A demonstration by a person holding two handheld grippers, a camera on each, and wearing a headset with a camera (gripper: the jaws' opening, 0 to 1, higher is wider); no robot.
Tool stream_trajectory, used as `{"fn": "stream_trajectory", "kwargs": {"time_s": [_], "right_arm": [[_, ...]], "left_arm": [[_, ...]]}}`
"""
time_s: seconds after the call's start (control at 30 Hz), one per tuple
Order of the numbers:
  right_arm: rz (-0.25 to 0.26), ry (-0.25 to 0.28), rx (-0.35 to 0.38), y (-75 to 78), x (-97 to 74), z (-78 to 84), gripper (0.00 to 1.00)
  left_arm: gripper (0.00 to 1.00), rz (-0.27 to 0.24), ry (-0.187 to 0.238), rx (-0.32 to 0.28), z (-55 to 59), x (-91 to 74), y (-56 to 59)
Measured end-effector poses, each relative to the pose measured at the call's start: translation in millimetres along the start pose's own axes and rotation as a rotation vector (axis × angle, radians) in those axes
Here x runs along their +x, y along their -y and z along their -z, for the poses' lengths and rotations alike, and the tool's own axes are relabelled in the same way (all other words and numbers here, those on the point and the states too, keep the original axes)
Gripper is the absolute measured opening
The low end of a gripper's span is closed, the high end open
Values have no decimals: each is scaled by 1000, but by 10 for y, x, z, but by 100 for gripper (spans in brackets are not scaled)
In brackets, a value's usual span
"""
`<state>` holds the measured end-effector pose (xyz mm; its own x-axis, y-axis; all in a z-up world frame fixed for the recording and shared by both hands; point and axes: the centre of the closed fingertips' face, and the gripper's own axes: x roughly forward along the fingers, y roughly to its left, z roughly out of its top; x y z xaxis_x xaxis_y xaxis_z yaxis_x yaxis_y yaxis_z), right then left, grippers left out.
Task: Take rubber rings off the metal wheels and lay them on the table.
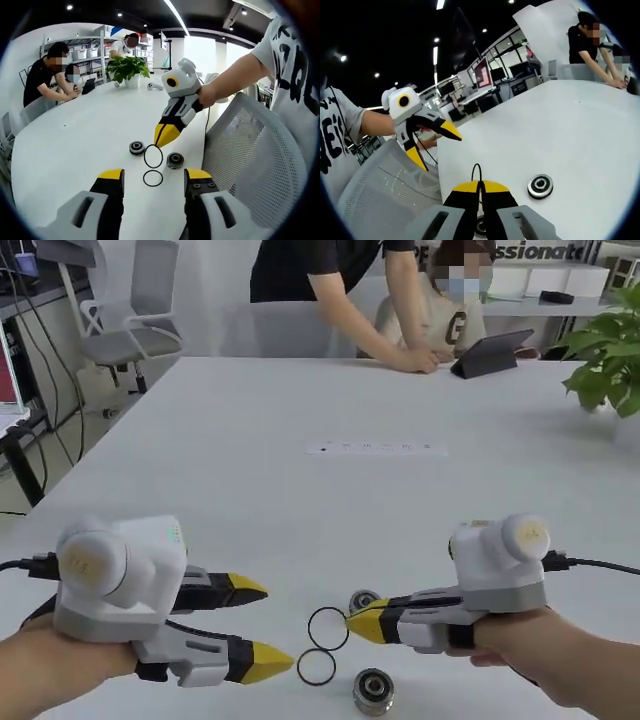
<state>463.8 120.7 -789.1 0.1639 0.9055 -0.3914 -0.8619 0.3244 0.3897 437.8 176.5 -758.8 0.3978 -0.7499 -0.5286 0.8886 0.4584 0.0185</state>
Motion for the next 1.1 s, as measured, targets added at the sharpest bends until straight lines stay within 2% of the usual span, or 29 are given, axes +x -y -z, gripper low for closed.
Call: {"fn": "stream_trajectory", "kwargs": {"time_s": [0.23,0.57,0.67,0.9,1.1], "right_arm": [[9,-16,-13,40,112,-13,0],[38,-52,-10,128,232,72,0],[38,-68,-14,113,267,113,0],[52,-111,-49,87,348,203,0],[84,-173,-115,113,387,289,0]], "left_arm": [[48,-27,3,-27,57,-91,-88],[49,-43,-3,-45,95,-129,-114],[49,-45,-5,-48,103,-136,-120],[49,-51,-10,-52,128,-148,-127],[49,-57,-19,-55,167,-176,-132]]}}
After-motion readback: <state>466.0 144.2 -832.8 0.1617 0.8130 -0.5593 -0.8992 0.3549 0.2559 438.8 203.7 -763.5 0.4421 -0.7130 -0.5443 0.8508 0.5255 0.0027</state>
